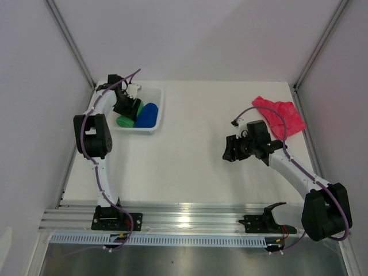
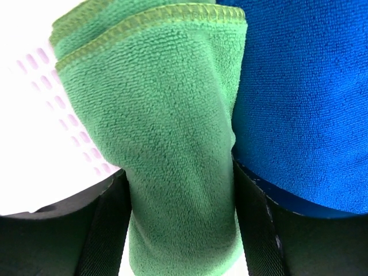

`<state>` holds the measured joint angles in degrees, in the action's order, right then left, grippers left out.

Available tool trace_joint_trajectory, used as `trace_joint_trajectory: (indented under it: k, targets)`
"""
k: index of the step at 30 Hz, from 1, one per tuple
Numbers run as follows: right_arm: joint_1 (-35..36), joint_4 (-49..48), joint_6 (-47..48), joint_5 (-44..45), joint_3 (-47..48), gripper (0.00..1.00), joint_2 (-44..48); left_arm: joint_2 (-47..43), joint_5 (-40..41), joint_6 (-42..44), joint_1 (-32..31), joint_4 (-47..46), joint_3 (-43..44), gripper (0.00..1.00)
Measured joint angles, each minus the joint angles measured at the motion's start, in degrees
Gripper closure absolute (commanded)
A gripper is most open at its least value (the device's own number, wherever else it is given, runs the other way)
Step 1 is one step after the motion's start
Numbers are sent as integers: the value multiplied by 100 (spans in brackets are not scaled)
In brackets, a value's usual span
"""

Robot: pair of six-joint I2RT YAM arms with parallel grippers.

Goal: Roll the towels
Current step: Place the rolled towel into the container

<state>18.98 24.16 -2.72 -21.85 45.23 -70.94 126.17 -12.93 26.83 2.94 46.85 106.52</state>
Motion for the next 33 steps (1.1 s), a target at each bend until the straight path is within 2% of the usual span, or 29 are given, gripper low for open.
trace_joint_trajectory:
  k: [9, 21, 23, 24, 33]
  targets:
    - [-2, 0, 2, 0, 0, 43, 2, 0, 50, 2, -2, 9, 59, 25]
    - [-7, 20, 44, 0, 0, 43, 4, 105, 138, -37, 20, 70, 190, 23]
    - [-7, 39, 44, 0, 0, 43, 9, 153, 140, -52, 26, 70, 247, 21]
    - [-7, 48, 46, -2, 0, 43, 13, 157, 136, -83, 31, 72, 254, 14]
    - [-9, 68, 85, -2, 0, 42, 33, 157, 127, -184, 52, -188, 254, 18]
